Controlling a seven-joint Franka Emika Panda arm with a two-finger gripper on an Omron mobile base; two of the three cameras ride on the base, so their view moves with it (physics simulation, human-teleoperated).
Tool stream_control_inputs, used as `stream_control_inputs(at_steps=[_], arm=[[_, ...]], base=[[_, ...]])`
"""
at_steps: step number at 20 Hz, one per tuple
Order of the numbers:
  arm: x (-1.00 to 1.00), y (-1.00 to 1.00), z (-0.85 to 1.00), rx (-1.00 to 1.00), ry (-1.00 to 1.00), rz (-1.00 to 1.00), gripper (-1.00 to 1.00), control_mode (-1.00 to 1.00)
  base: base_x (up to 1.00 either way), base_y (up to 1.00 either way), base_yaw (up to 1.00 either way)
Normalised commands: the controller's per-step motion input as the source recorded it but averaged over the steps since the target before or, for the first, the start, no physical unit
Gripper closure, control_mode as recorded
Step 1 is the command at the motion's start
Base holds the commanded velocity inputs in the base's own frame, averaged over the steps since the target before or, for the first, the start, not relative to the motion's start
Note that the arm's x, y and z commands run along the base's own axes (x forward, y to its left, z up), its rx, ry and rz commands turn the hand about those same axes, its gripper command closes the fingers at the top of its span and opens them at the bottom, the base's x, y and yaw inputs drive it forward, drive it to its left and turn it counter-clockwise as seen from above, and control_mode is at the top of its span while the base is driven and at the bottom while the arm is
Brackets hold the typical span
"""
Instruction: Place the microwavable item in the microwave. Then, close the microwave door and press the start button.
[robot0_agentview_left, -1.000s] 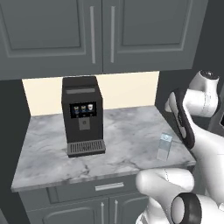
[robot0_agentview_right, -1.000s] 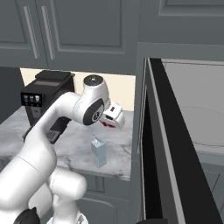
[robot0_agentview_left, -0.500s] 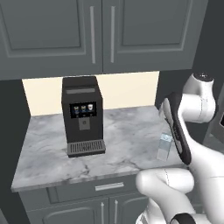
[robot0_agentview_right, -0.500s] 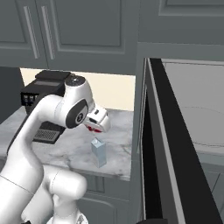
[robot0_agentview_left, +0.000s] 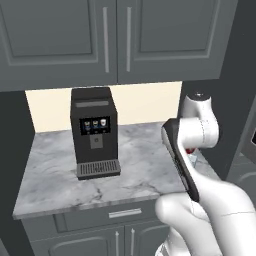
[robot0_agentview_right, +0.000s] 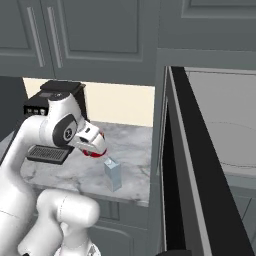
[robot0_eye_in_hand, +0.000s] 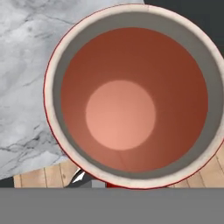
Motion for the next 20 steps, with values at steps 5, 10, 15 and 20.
stream_control_inputs(at_steps=[5,10,15,20], arm=[[-0.19,0.25,-0.06,-0.02,0.00,0.03,1.00,1.00],[0.00,0.00,0.00,0.00,0.00,0.00,1.00,1.00],[0.00,0.00,0.00,0.00,0.00,0.00,1.00,1.00],[0.00,0.00,0.00,0.00,0.00,0.00,1.00,1.00]], base=[[-0.16,0.04,0.00],[-1.00,0.06,0.00],[-1.00,0.00,-0.07],[-1.00,-0.23,-0.38]])
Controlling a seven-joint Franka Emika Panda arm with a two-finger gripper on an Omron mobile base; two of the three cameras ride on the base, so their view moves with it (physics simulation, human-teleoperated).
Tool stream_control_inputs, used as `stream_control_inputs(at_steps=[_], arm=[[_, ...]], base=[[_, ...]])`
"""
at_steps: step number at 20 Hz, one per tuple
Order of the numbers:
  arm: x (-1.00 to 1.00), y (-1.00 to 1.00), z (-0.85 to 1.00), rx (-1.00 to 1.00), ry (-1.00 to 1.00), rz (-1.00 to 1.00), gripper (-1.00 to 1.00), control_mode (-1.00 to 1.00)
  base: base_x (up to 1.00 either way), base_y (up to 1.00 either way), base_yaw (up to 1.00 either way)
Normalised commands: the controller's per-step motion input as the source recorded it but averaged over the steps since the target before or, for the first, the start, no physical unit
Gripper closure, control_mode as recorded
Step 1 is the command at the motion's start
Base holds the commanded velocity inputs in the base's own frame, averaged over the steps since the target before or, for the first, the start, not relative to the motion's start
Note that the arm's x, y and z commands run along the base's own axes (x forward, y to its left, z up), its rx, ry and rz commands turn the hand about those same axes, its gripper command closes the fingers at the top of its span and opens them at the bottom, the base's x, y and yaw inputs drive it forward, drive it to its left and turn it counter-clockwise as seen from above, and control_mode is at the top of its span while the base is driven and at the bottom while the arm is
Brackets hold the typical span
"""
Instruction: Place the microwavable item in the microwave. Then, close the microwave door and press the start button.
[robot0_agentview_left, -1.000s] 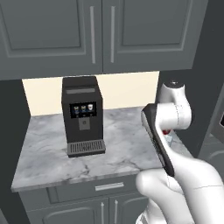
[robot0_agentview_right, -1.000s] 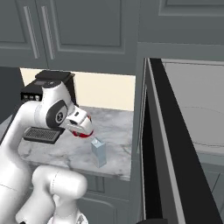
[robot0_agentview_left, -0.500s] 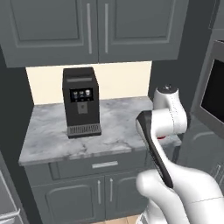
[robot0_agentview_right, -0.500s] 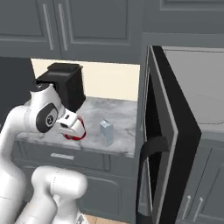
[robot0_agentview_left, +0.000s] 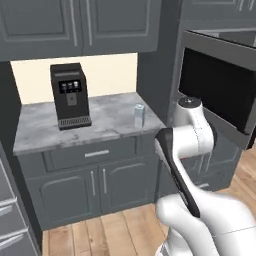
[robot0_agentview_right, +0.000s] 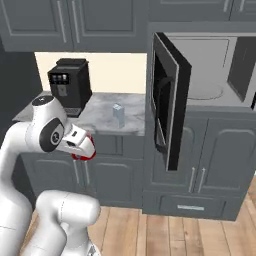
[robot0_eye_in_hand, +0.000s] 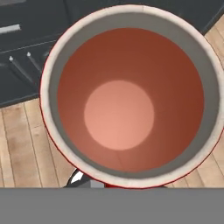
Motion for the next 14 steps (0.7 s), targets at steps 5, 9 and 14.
stream_control_inputs(at_steps=[5,9,14], arm=[[0.00,0.00,0.00,0.00,0.00,0.00,1.00,1.00],[0.00,0.00,0.00,0.00,0.00,0.00,1.00,1.00],[0.00,0.00,0.00,0.00,0.00,0.00,1.00,1.00]], base=[[-0.80,-0.41,-0.54],[-0.17,-0.79,-0.51],[0.10,-1.00,-0.42]])
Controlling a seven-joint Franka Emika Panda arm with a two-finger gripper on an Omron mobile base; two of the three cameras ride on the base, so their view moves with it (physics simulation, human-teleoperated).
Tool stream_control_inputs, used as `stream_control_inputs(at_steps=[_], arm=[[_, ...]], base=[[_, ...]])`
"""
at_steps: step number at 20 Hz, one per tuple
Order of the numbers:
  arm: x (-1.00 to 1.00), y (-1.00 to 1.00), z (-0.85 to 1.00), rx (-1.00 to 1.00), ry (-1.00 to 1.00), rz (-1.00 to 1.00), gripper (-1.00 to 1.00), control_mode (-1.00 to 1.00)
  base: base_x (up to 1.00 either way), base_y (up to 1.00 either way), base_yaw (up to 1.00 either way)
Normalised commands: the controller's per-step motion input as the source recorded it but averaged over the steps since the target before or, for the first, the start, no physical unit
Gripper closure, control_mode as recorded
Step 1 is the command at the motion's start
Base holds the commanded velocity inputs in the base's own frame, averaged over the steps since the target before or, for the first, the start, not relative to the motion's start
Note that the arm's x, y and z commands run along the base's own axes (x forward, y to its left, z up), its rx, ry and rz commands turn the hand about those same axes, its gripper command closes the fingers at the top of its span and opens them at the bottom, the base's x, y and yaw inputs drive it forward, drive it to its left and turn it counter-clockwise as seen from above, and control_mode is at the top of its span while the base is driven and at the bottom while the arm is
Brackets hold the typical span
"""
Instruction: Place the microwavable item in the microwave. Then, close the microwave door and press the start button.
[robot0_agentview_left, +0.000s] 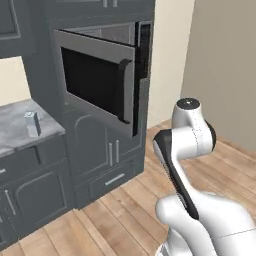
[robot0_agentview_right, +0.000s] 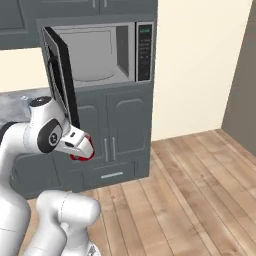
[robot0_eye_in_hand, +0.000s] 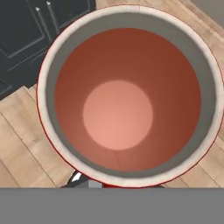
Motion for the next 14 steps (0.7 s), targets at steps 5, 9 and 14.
stream_control_inputs(at_steps=[5,9,14], arm=[[0.00,0.00,0.00,0.00,0.00,0.00,1.00,1.00],[0.00,0.00,0.00,0.00,0.00,0.00,1.00,1.00],[0.00,0.00,0.00,0.00,0.00,0.00,1.00,1.00]], base=[[0.05,-0.91,-0.20],[0.63,-0.41,0.07],[0.92,-0.32,0.37]])
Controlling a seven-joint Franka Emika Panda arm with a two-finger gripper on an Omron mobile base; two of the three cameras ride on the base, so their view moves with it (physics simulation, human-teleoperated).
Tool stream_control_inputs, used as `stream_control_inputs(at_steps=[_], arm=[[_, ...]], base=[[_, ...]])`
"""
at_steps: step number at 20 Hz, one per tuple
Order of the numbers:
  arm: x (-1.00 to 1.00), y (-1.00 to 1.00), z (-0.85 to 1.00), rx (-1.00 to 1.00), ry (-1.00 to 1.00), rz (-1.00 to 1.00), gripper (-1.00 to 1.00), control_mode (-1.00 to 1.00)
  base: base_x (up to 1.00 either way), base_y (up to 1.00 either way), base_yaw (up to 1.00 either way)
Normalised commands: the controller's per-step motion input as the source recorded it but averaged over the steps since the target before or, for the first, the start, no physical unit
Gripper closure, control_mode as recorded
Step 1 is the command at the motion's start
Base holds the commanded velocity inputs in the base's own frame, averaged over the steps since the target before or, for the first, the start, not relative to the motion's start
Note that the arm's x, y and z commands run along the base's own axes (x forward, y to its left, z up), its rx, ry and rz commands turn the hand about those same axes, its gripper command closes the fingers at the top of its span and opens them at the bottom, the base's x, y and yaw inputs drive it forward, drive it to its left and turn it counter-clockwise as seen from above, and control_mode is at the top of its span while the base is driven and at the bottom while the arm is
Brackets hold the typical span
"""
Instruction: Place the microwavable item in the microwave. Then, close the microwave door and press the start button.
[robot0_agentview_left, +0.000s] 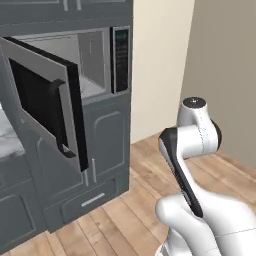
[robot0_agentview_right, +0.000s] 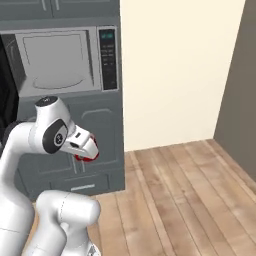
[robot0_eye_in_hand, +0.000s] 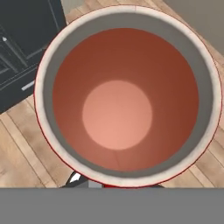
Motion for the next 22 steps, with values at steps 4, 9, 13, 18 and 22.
stream_control_inputs(at_steps=[4,9,13,18,22], arm=[[0.00,0.00,0.00,0.00,0.00,0.00,1.00,1.00],[0.00,0.00,0.00,0.00,0.00,0.00,1.00,1.00],[0.00,0.00,0.00,0.00,0.00,0.00,1.00,1.00],[0.00,0.00,0.00,0.00,0.00,0.00,1.00,1.00],[0.00,0.00,0.00,0.00,0.00,0.00,1.00,1.00]], base=[[0.83,-0.39,0.46],[0.56,-0.49,0.50],[0.55,-0.55,0.47],[0.59,-0.51,0.47],[0.57,-0.28,0.42]])
